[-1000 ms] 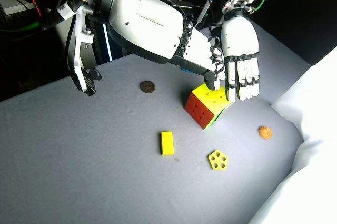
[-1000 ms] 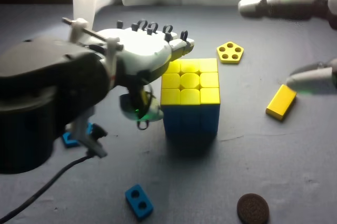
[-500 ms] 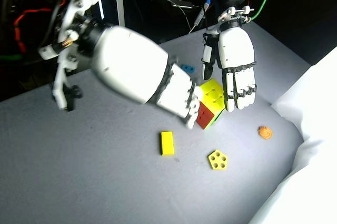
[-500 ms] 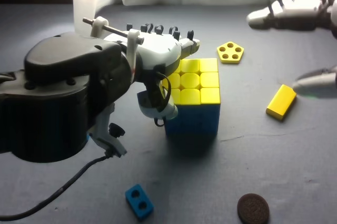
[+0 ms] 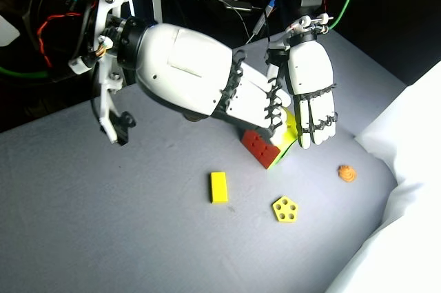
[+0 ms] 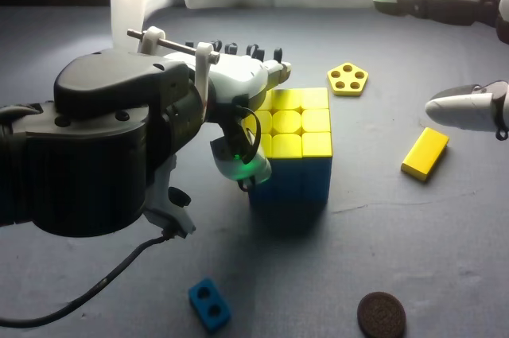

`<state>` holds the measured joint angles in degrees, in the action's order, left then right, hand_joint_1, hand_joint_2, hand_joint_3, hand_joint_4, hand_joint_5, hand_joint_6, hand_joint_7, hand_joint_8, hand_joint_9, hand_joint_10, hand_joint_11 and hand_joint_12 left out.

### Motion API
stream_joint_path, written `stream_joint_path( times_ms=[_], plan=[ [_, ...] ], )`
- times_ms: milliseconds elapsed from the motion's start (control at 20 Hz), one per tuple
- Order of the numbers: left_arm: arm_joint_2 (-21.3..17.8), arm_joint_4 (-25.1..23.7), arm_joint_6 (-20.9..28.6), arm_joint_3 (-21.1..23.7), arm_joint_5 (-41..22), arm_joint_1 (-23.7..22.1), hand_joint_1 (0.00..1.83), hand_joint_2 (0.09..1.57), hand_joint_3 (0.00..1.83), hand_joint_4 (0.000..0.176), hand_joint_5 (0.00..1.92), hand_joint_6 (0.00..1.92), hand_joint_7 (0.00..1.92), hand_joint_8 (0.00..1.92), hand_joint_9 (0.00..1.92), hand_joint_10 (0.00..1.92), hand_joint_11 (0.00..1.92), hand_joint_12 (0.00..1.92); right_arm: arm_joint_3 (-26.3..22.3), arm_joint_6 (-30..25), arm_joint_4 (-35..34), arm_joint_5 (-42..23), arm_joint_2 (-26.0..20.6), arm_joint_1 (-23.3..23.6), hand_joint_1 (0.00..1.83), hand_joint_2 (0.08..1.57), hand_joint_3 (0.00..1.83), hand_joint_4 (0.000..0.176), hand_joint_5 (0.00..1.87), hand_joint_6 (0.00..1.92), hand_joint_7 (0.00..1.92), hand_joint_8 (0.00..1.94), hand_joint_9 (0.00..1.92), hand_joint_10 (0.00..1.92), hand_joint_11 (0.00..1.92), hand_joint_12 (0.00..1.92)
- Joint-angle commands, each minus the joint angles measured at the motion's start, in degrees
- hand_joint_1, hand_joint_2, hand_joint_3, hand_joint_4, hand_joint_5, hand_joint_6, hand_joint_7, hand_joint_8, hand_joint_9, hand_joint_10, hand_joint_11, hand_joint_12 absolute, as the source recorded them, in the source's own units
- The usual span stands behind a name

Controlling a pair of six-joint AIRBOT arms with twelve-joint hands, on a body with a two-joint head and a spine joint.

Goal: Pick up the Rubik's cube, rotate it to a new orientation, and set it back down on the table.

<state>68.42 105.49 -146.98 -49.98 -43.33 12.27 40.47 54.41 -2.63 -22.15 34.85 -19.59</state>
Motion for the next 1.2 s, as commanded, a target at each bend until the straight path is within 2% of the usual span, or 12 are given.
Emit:
stream_joint_path(
  times_ms=[0,100,250,300,350,450,650,700,900,1150],
  plan=[
    [0.1,-2.9,0.0,0.0,-0.7,-1.1,1.00,1.06,0.00,0.091,0.00,0.00,0.00,0.00,0.00,0.00,0.00,0.00,-0.1,-0.3,-1.1,-6.5,-0.3,0.1,0.50,1.21,0.00,0.000,0.17,0.00,0.25,0.00,0.23,0.01,0.00,0.62],
    [0.5,-2.3,0.0,-0.3,-1.0,-1.4,1.00,1.06,0.00,0.086,0.00,0.00,0.00,0.00,0.00,0.00,0.00,0.00,0.0,-0.3,-3.9,-5.6,-0.5,-0.5,0.48,1.21,0.00,0.000,0.17,0.00,0.25,0.00,0.24,0.01,0.00,0.69],
    [1.3,-2.2,0.0,-0.8,-1.1,-1.6,0.98,1.06,0.00,0.080,0.00,0.00,0.00,0.00,0.00,0.00,0.00,0.00,-0.1,-0.3,-3.9,-4.5,-0.4,-0.5,0.51,1.21,0.00,0.000,0.18,0.00,0.27,0.00,0.23,0.00,0.00,0.46],
    [1.6,-2.2,0.0,-1.1,-1.1,-1.5,0.99,1.06,0.00,0.075,0.00,0.00,0.00,0.00,0.00,0.00,0.00,0.00,-0.2,-0.3,-3.7,-4.0,-0.4,-0.5,0.49,1.21,0.00,0.000,0.18,0.00,0.28,0.00,0.24,0.01,0.00,0.49],
    [1.8,-2.2,0.0,-1.3,-1.1,-1.5,0.97,1.07,0.00,0.068,0.00,0.00,0.00,0.00,0.00,0.00,0.00,0.00,-0.2,-0.2,-3.6,-3.9,-0.4,-0.5,0.50,1.21,0.00,0.000,0.20,0.01,0.28,0.00,0.25,0.01,0.00,0.61],
    [2.3,-2.2,0.0,-1.6,-1.1,-1.4,1.00,1.05,0.00,0.058,0.00,0.00,0.00,0.00,0.00,0.00,0.00,0.00,-0.3,-0.2,-3.6,-3.7,-0.4,-0.5,0.49,1.21,0.00,0.000,0.20,0.01,0.26,0.00,0.25,0.01,0.00,0.62],
    [3.3,-2.1,-0.2,-2.4,-1.1,-1.1,1.00,1.04,0.00,0.018,0.00,0.00,0.00,0.00,0.00,0.00,0.00,0.00,-0.4,-0.2,-3.6,-3.6,-0.4,-0.5,0.52,1.19,0.00,0.000,0.22,0.01,0.26,0.00,0.27,0.01,0.00,0.75],
    [3.7,-2.1,-0.2,-2.7,-1.1,-0.8,1.01,1.04,0.00,0.001,0.00,0.00,0.00,0.00,0.00,0.00,0.00,0.00,-0.4,-0.2,-3.6,-3.6,-0.4,-0.5,0.52,1.20,0.00,0.000,0.21,0.00,0.26,0.00,0.27,0.01,0.00,0.73],
    [4.8,-1.9,-0.2,-3.3,-0.8,0.5,0.97,1.04,0.00,0.000,0.00,0.00,0.00,0.00,0.00,0.00,0.00,0.00,-0.4,-0.1,-3.6,-3.5,-0.4,-0.6,0.50,1.20,0.00,0.000,0.19,0.00,0.24,0.00,0.26,0.00,0.00,0.77],
    [5.1,-1.9,-0.2,-3.4,-0.8,2.0,1.02,1.04,0.00,0.000,0.00,0.00,0.00,0.00,0.00,0.00,0.00,0.00,-0.5,0.0,-3.6,-3.4,-0.4,-0.6,0.50,1.21,0.00,0.000,0.18,0.00,0.23,0.00,0.26,0.00,0.00,0.80]
  ],
)
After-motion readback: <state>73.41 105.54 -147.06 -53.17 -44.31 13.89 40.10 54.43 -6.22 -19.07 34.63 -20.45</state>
